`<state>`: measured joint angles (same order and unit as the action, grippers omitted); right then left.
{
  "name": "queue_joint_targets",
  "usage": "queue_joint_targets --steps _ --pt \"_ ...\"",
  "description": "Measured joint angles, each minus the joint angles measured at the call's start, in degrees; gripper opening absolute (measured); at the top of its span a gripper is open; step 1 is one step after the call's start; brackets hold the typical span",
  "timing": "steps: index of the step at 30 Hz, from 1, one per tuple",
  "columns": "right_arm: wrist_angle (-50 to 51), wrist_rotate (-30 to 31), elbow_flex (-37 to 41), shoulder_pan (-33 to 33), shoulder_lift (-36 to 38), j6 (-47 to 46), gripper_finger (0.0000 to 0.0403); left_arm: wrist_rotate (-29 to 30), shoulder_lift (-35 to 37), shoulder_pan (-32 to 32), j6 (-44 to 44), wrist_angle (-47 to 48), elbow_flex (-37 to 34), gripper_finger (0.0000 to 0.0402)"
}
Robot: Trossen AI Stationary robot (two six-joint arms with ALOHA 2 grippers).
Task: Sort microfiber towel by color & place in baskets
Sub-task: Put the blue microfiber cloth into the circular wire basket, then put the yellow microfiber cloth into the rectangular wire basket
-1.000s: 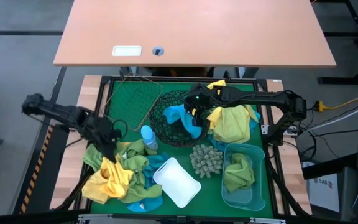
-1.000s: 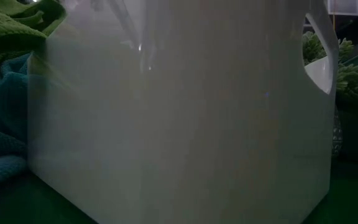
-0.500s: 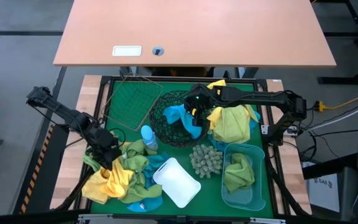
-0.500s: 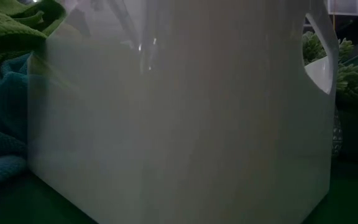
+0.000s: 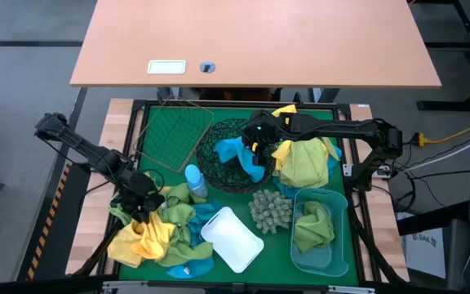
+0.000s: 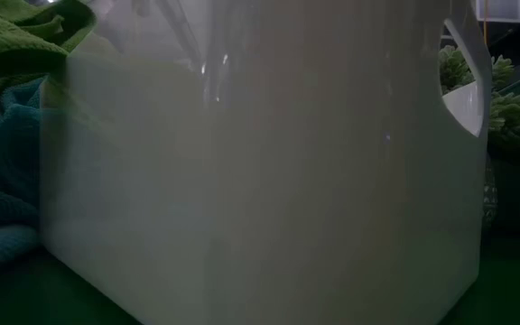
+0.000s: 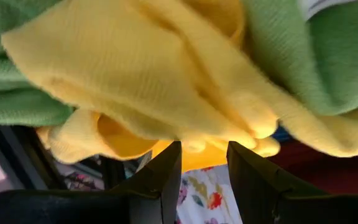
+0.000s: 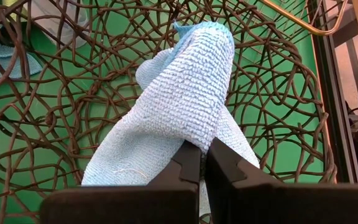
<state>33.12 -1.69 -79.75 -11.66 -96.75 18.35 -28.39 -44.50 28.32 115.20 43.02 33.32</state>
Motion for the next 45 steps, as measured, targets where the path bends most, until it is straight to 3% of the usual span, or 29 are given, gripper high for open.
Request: queue_joint_targets --steps 15,18,23,27,34,39,45 --pt "-0.04 -0.02 0.0 0.0 0.0 -0.02 0.0005 2.71 -7.02 0.02 -1.27 2.93 -0.02 0.0121" --pt "-0.04 -0.02 -0.02 0.0 0.0 -0.02 0.0005 3.71 -7.03 0.02 -3.81 2.36 -0.02 0.0097" --pt "-0.07 -0.02 -0.02 0.0 0.0 -0.02 0.0005 4.04 -6.99 0.02 -7.71 2.37 -0.02 0.002" --pt "-0.11 -0.02 -0.02 0.0 0.0 -0.02 0.0011 5.17 -6.94 0.02 -10.64 2.37 -0.02 0.0007" --pt "-0.28 0.11 -0.02 0.02 0.02 -0.02 0.0098 5.12 -6.11 0.02 -14.31 1.41 -0.02 0.0002" --pt "2.87 4.82 -2.64 0.07 0.02 -0.03 0.0163 5.77 -4.33 0.02 -16.66 -1.57 -0.02 0.0001" --pt "12.01 6.64 -9.2 0.07 0.04 -0.02 0.0196 7.0 -1.39 0.0 -20.12 -3.73 1.04 0.0001"
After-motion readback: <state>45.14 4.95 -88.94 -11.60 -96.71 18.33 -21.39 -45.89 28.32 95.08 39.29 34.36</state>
